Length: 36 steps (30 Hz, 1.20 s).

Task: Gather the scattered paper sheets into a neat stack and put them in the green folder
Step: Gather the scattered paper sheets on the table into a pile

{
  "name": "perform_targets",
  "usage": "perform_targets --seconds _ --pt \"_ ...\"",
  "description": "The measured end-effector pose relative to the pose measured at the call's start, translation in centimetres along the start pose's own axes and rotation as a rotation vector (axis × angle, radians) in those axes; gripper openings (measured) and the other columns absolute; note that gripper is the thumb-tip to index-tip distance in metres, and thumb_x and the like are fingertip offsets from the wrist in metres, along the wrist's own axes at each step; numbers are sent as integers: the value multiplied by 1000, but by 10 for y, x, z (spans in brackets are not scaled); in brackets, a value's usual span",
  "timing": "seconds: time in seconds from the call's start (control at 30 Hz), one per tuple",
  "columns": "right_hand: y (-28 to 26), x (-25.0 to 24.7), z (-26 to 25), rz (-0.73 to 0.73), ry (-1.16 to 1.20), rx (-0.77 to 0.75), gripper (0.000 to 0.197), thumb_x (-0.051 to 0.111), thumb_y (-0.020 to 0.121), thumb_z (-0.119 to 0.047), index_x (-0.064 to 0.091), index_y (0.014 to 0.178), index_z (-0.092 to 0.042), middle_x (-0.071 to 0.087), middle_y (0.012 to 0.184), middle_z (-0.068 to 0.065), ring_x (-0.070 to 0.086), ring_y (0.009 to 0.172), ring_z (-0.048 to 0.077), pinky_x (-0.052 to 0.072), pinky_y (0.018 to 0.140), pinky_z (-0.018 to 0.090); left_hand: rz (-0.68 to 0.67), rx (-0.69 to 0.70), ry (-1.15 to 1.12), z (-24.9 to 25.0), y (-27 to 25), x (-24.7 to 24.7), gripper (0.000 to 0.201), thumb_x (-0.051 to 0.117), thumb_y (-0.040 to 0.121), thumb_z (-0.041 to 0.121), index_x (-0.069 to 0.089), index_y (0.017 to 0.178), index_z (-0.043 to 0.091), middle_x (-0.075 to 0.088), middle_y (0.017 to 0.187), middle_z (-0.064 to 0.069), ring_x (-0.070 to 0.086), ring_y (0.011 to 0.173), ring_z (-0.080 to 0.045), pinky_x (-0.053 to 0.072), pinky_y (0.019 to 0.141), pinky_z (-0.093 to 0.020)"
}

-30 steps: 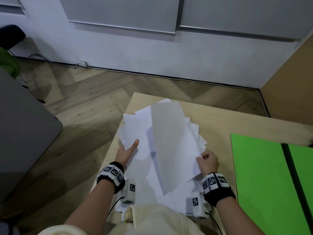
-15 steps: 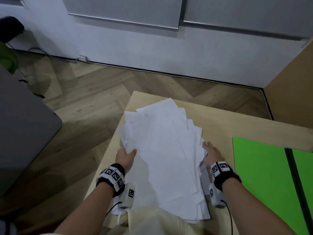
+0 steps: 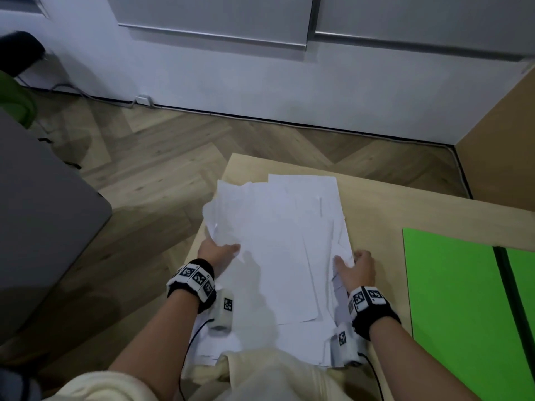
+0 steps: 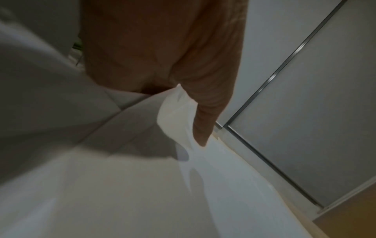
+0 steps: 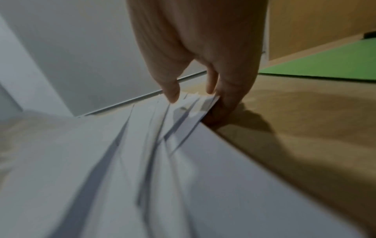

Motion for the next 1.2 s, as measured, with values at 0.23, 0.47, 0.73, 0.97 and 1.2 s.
perform_targets --seconds 0.23,0.47,0.73,0.97,1.2 --pt "-10 7 5 -331 173 33 42 58 90 -15 50 131 -8 57 130 10 53 122 27 39 98 31 -32 -13 95 -11 -1 3 54 86 59 21 67 105 2 73 100 -10 70 90 -32 59 83 -42" --pt "-15 -1 3 -381 344 39 48 73 79 -17 57 123 -10 61 127 5 56 111 20 41 96 31 -195 44 10 -17 -1 6 84 80 61 -3 44 136 6 61 130 -15 61 115 -35 48 101 -51" --pt "-28 15 23 -489 438 108 110 84 66 -22 14 150 -13 21 157 0 21 145 19 16 119 39 -364 -80 -10 -13 -14 -12 55 77 75 9 58 127 3 69 121 -17 65 107 -38 50 98 -57" --pt "-42 9 18 -750 267 139 88 88 58 -29 48 132 -4 59 129 6 54 119 22 44 98 35 -149 -44 57 -17 3 1 105 88 59 42 39 140 -4 51 142 -13 55 125 -35 46 104 -44" --pt "-26 -3 12 -298 488 263 68 71 79 -36 46 135 -4 53 126 0 55 117 28 45 90 34 -211 -140 220 -19 5 2 91 75 78 47 40 139 -11 45 144 -22 48 131 -35 38 108 -36"
Point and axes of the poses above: each hand's wrist, its own y-axis towards the middle knuckle, its own x-axis out of the palm, z = x × y, the point moved 2 cm from there along y, towards the middle knuckle
